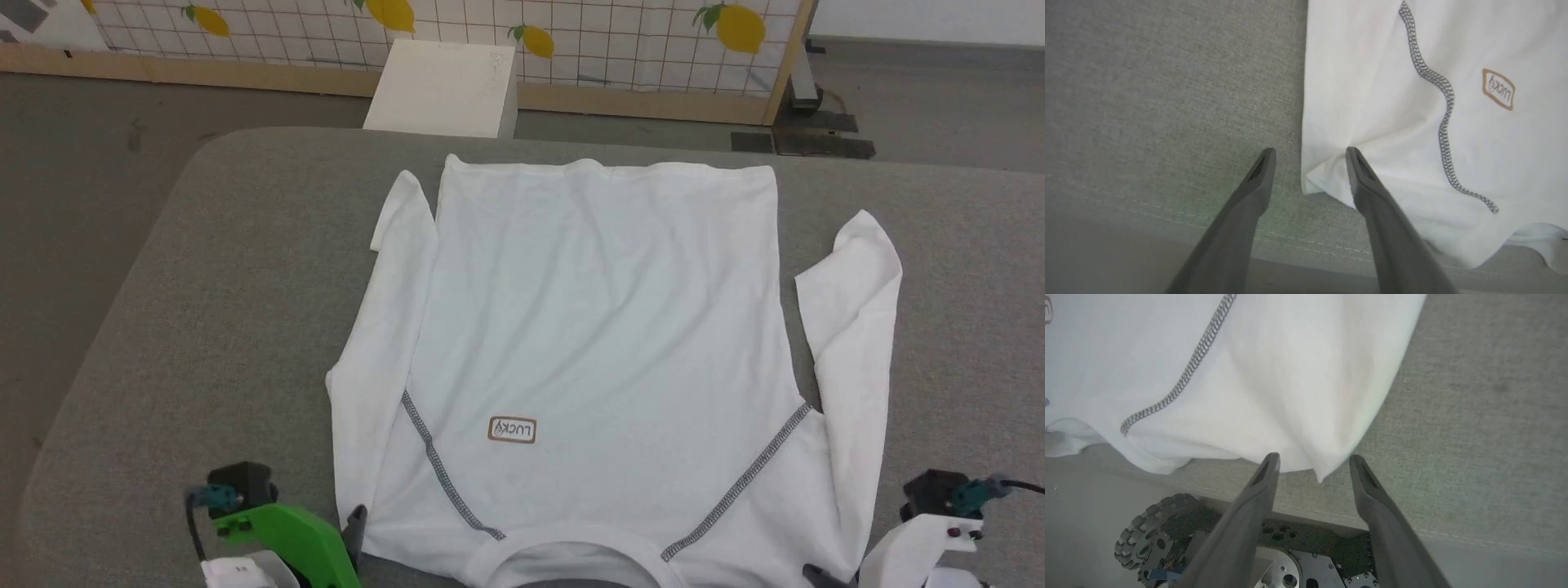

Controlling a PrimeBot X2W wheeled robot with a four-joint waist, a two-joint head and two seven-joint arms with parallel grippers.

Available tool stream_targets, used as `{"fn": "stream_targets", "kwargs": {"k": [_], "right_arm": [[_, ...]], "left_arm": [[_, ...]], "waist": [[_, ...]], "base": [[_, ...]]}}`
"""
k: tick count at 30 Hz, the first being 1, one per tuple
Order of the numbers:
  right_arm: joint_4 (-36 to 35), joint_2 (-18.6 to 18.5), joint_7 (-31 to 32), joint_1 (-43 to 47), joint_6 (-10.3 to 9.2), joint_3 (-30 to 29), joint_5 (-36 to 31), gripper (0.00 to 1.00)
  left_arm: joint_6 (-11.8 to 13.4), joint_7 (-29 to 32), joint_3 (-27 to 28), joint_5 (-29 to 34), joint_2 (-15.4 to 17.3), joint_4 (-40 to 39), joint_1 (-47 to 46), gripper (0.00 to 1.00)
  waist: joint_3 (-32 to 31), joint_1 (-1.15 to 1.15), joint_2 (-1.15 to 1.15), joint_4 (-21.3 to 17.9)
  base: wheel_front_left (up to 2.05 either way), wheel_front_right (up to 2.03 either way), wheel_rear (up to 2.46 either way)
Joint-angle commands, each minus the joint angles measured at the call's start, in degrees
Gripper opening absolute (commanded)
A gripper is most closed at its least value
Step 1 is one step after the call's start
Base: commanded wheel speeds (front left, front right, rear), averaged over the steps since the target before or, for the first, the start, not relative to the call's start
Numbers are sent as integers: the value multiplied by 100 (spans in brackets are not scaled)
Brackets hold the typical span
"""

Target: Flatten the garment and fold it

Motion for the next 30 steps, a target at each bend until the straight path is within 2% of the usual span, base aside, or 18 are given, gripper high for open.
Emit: {"fn": "stream_targets", "kwargs": {"k": [1,6,10,15,16,17,23,24,30], "right_arm": [[-128,23,-69,-67,-9,-106,125,100],[-736,91,-177,-143,-9,-802,635,100],[-1068,117,-452,-569,-9,-1495,824,100],[-893,121,-870,-1508,-9,-1908,566,100],[-593,122,-1042,-2203,-9,-2014,291,100],[-475,122,-1073,-2473,-9,-2008,153,100],[310,-119,-1007,-3751,-9,-1816,-529,100],[492,-266,-966,-3973,-9,-1662,-771,100],[1278,-548,-675,-4955,-9,-1592,-1404,100]], "left_arm": [[47,39,94,-99,68,-124,-62,100],[261,-5,536,-298,285,-812,62,100],[431,-711,1015,-111,426,-1403,82,100],[271,-1887,1302,297,420,-1769,-12,100],[130,-2541,1339,603,411,-1778,-173,100],[83,-2714,1353,736,408,-1765,-256,100],[-105,-2980,1564,1317,198,-1853,-633,100],[-146,-2985,1644,1451,123,-1907,-706,100],[-436,-2988,1944,1883,-294,-2073,-956,100]], "waist": [[-36,1,0,-23],[-108,1,0,-77],[-83,1,0,-157],[195,1,0,-262],[518,1,0,-282],[665,1,0,-281],[1429,1,0,-197],[1597,1,0,-157],[2292,1,0,116]], "base": [[0,0,0],[0,0,0],[0,0,0],[0,0,0],[0,0,0],[0,0,0],[0,0,0],[0,0,0],[0,0,0]]}}
